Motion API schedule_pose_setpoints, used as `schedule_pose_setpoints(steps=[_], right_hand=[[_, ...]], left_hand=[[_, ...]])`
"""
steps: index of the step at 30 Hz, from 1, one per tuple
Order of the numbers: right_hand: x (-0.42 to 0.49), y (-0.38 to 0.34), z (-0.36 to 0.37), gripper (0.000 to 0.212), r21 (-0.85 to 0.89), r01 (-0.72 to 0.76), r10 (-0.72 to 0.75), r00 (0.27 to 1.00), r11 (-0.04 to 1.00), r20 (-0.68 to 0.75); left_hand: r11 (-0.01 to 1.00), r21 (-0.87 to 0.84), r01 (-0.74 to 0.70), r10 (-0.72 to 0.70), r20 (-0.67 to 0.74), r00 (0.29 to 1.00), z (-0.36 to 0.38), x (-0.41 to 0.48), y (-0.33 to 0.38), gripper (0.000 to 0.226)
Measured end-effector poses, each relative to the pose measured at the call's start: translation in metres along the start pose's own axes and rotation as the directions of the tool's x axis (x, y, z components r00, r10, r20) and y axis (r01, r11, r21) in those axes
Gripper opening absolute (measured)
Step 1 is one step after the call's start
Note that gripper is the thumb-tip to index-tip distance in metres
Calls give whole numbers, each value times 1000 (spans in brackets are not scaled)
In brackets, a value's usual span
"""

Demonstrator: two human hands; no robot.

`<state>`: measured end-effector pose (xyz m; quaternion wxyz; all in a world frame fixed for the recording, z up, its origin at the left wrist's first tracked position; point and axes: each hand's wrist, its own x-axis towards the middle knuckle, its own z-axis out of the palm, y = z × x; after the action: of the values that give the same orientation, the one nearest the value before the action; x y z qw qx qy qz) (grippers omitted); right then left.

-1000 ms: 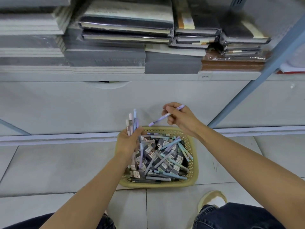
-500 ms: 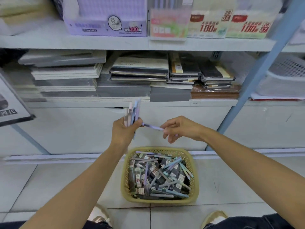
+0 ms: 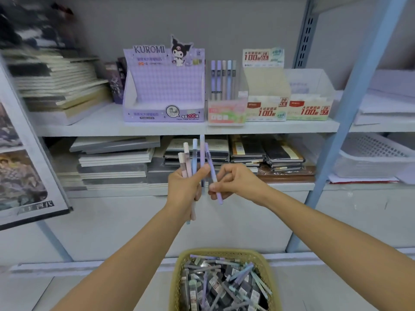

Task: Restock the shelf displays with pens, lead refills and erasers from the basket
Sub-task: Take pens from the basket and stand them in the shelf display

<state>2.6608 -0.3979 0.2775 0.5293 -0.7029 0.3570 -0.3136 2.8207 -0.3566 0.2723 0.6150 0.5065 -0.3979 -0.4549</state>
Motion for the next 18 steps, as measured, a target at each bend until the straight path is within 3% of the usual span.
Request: schedule_pose_setpoints(steps=[5,10,14,18], right_hand=[[3,-32,-11,19,-75,72,-71,997,995,25],[13,-78,-28,29,-74,266,-276,932,961,-234],[22,-110,-39,22,-119,346,-362,919,931,-154],[29,-142,-57,12,-95,438,-448,862,894,-235]], left_hand=[[996,12,-87,87,22,996,4,7,25,25],[988,-1,-151,149,171,974,5,16,57,20],[984,31,-176,161,266,951,10,23,75,41],[972,-14,-236,232,243,942,13,42,98,49]])
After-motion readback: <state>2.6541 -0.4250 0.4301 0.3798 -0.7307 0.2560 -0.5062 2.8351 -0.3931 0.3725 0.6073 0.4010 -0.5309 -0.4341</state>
